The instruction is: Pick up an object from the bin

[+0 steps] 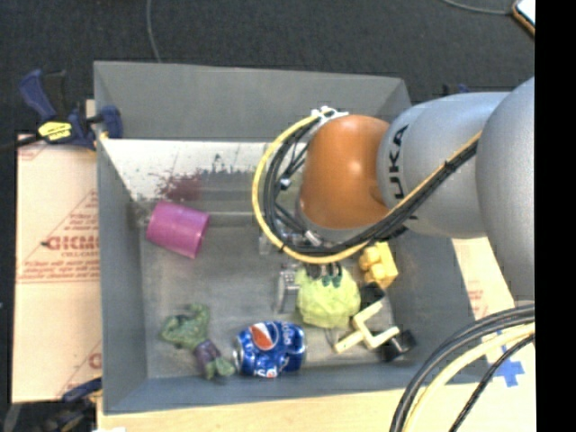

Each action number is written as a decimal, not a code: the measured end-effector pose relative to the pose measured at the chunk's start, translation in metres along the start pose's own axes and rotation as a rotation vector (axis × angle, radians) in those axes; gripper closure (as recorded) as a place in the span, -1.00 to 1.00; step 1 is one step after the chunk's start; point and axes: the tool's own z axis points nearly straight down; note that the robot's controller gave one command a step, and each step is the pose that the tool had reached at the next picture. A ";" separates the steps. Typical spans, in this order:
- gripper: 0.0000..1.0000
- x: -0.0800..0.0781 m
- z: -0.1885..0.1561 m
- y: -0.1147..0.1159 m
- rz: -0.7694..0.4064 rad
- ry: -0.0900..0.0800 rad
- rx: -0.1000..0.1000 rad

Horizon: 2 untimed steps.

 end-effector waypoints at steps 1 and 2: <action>-1.00 0.034 -0.017 -0.034 -0.281 0.001 0.000; -1.00 0.078 0.046 0.019 -0.589 0.013 -0.001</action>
Offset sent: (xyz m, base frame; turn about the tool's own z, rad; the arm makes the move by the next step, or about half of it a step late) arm -0.0823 0.0234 -0.0548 -0.6154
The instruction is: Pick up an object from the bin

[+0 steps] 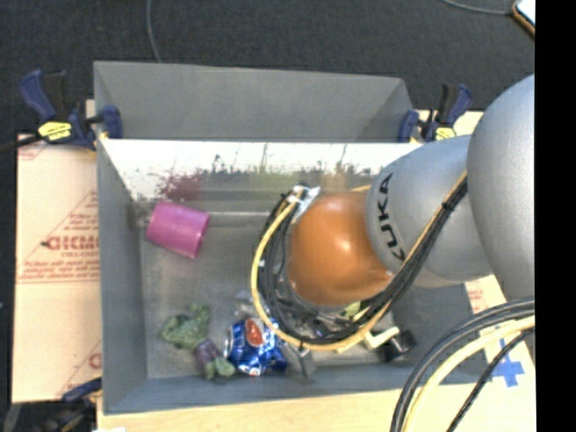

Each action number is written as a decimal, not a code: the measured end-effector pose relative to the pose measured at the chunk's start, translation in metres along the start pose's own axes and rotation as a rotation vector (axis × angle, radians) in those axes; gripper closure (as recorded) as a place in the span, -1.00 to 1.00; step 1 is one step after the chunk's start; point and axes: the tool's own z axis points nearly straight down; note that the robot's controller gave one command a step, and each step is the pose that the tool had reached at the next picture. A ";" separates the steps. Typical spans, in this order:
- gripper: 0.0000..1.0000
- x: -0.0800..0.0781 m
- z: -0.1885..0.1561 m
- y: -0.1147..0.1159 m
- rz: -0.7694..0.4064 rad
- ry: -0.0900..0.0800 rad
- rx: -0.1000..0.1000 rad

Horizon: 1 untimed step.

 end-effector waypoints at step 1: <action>-1.00 0.001 -0.053 -0.074 0.314 -0.013 0.001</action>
Offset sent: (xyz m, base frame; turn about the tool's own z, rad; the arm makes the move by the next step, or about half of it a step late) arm 0.0113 0.0007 -0.0149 -0.0021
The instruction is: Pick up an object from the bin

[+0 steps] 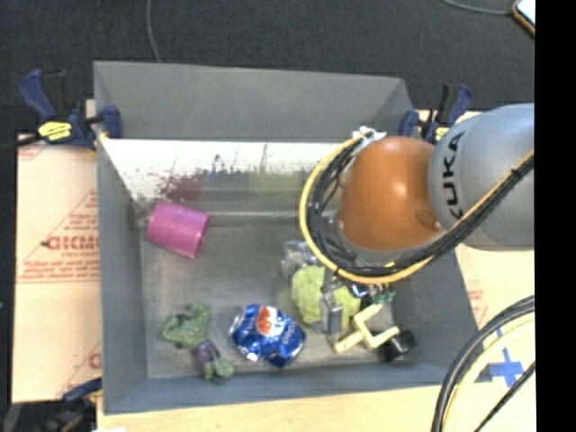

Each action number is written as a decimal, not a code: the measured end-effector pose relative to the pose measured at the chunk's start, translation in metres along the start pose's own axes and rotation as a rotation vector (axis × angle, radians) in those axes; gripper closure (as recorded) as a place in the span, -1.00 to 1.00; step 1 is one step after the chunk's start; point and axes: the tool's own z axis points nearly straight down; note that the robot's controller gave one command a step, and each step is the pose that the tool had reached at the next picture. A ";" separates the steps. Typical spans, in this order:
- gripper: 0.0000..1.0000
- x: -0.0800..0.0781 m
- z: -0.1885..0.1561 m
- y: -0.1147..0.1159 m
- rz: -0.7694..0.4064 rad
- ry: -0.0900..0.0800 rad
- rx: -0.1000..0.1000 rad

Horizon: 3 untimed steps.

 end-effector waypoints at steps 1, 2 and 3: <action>-1.00 0.009 0.064 0.062 -0.312 0.005 -0.002; -1.00 0.007 -0.019 0.041 -0.201 0.003 0.001; -1.00 0.006 0.039 0.057 -0.259 0.006 -0.004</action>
Offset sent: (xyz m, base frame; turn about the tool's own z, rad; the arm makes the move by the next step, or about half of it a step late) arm -0.0028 0.0015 0.1486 -0.0375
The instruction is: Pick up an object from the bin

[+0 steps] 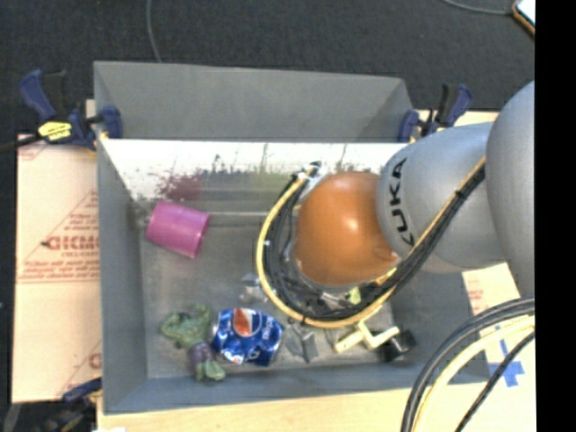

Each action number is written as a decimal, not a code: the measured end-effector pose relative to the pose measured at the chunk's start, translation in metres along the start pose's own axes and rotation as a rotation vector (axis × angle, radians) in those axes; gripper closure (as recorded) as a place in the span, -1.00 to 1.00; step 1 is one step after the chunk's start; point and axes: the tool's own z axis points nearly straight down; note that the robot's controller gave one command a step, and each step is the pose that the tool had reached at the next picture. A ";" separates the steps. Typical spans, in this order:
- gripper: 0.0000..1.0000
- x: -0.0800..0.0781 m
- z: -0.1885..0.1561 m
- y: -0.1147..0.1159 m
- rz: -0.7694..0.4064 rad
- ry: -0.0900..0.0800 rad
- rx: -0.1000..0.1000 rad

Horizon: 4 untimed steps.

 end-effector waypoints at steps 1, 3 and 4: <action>1.00 -0.048 -0.020 -0.028 0.163 -0.016 0.010; -1.00 -0.048 -0.019 -0.028 0.164 -0.015 0.010; -1.00 -0.095 0.025 0.026 0.068 -0.022 0.013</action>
Offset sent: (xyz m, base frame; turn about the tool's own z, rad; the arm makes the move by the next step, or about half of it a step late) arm 0.0000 0.0000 0.0000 0.0000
